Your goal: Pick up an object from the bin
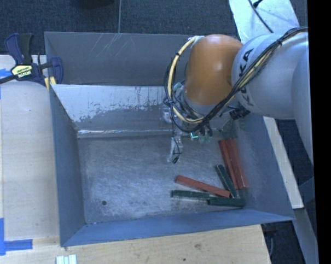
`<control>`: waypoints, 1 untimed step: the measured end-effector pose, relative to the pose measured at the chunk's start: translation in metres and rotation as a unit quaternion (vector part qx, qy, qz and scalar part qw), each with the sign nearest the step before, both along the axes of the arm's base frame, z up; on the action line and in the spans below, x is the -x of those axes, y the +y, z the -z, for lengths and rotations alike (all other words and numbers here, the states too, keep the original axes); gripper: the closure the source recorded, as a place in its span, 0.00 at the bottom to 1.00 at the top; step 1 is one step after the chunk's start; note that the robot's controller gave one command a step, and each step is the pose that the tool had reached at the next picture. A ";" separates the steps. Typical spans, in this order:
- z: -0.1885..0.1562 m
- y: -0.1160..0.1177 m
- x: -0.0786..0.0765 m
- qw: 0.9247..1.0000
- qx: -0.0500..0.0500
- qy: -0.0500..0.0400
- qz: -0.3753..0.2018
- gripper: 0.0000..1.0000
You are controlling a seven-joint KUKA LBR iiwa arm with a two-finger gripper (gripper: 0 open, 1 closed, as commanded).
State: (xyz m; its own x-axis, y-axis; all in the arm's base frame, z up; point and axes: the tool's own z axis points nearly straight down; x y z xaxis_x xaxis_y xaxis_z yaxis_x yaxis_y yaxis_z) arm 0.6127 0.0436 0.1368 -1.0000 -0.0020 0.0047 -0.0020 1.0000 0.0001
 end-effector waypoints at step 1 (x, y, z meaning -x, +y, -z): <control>0.069 -0.106 0.025 0.998 0.002 -0.001 -0.058 0.00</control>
Offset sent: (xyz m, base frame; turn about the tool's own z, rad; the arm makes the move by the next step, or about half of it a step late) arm -0.0235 -0.0996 -0.0668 -0.1236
